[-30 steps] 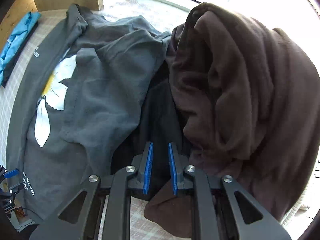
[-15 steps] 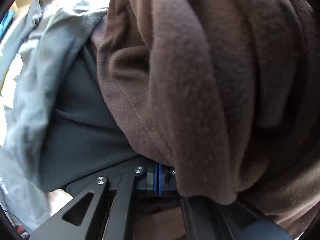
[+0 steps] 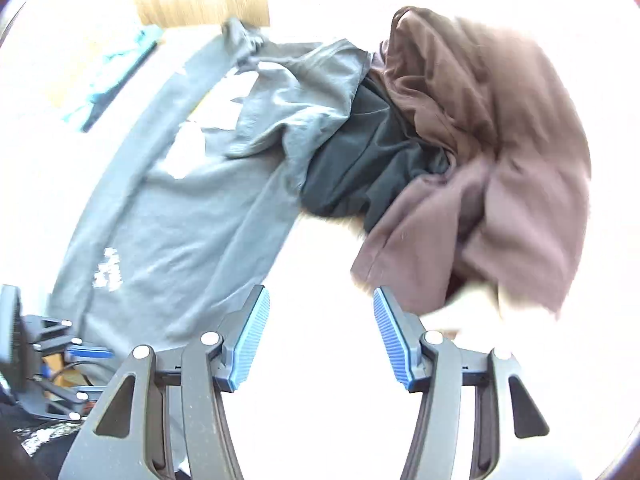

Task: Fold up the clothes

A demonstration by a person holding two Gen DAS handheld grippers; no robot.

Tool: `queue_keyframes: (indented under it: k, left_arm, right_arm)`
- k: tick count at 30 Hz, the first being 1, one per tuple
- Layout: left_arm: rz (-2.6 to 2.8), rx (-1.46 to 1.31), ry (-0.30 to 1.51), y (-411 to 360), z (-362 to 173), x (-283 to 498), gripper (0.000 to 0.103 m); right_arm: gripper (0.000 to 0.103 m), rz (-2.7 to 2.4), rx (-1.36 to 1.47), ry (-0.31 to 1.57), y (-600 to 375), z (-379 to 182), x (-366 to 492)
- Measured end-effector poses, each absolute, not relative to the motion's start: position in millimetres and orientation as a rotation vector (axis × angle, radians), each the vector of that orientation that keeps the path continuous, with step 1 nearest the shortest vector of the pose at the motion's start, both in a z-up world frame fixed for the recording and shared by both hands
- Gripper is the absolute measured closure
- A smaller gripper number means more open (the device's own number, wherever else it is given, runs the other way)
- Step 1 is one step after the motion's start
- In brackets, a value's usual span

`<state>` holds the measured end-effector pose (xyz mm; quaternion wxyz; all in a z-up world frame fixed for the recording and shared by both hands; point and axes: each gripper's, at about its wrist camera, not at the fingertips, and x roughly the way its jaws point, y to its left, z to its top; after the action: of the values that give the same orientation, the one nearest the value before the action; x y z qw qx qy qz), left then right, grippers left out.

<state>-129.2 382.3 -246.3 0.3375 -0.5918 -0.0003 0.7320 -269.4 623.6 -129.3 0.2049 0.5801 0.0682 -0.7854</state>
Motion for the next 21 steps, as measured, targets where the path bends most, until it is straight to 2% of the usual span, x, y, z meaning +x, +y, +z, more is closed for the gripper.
queue_keyframes:
  k: [5, 6, 9, 15, 21]
  left_arm:
    - [1.82, -1.45, 0.037, 391, -230, -77, 0.063]
    - [1.801, -1.444, 0.013, 387, -226, -68, 0.063]
    - [1.799, -1.445, -0.017, 379, -220, -49, 0.063]
    - [1.851, -1.295, 0.238, 443, -233, -9, 0.063]
    - [1.889, -1.282, 0.393, 482, -261, 10, 0.063]
  right_arm:
    - [0.05, -2.272, 1.572, -0.231, 695, -76, -191]
    - [0.05, -2.338, 1.56, -0.247, 713, -69, -168]
    - [0.05, -2.584, 1.556, -0.116, 738, -54, -114]
    - [0.05, -2.503, 1.665, -0.276, 750, -120, -67]
    - [0.05, -2.463, 1.685, -0.352, 752, -145, -36]
